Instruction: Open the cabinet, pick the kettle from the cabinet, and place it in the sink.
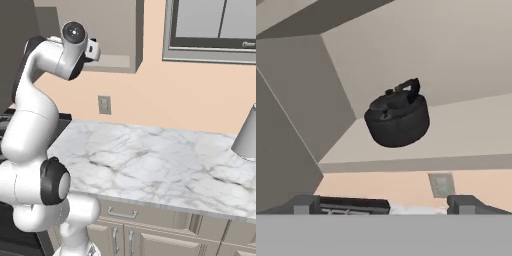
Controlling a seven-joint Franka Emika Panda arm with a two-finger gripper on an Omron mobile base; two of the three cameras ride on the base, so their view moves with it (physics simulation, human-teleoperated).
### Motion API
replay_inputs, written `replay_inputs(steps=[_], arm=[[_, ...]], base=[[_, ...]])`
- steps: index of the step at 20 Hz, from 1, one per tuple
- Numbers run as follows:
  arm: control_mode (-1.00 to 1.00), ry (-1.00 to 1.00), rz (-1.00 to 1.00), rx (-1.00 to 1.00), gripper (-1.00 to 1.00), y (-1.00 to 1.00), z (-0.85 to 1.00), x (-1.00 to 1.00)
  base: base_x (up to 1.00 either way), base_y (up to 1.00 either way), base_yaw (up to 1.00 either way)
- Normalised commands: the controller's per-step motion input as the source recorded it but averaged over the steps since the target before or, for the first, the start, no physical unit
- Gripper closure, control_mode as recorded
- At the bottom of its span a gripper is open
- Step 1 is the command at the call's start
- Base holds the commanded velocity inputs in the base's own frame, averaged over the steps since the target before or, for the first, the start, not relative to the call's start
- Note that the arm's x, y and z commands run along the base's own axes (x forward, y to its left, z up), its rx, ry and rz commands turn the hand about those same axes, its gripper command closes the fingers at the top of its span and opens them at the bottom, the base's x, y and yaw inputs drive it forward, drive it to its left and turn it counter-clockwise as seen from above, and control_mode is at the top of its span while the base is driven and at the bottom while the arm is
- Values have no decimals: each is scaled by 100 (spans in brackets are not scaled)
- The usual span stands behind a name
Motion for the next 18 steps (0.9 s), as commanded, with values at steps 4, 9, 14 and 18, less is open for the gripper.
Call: replay_inputs(steps=[4,9,14,18], arm=[[-100,0,-13,0,-100,17,9,50],[-100,0,-10,0,-100,4,1,42],[-100,0,-8,2,-100,0,6,39],[-100,0,-8,1,-100,0,7,35]], base=[[0,0,0],[0,0,0],[0,0,0],[0,0,0]])
